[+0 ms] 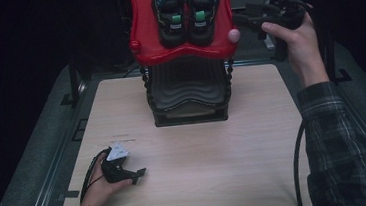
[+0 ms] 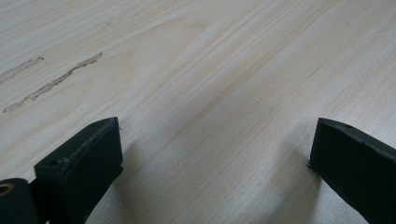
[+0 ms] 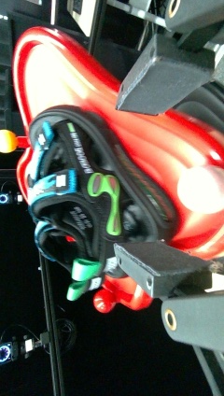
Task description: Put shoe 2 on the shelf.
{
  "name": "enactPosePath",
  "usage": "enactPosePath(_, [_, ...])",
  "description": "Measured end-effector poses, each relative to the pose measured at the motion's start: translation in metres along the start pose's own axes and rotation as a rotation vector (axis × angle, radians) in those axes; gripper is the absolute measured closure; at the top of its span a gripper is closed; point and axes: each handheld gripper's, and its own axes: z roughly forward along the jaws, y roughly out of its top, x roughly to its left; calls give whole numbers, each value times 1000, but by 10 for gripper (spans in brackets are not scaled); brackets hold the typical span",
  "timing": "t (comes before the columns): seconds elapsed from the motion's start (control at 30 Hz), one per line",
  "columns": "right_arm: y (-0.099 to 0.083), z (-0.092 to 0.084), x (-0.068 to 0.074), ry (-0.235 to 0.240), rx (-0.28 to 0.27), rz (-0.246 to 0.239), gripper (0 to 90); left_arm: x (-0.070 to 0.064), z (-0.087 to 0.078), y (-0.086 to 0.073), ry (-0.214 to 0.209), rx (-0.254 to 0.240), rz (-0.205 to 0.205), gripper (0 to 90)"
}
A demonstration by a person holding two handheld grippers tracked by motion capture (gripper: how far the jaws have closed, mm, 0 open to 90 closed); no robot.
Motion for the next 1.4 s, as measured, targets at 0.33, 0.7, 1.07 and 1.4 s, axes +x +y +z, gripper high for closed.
enactPosePath(0.33, [-35, -26, 6, -8, 23, 16, 229, -1, -1, -1, 1, 3, -4, 14])
enactPosePath(0.7, [-82, -49, 16, -20, 63, 29, 226, -1, -1, -1, 1, 4, -3, 14])
enactPosePath(1.07, [-144, -60, 18, -51, 134, 65, 226, -2, -1, -1, 2, -1, -7, 14])
enactPosePath(1.4, [-196, -65, 24, -74, 225, 89, 226, -1, -1, -1, 2, -1, -5, 14])
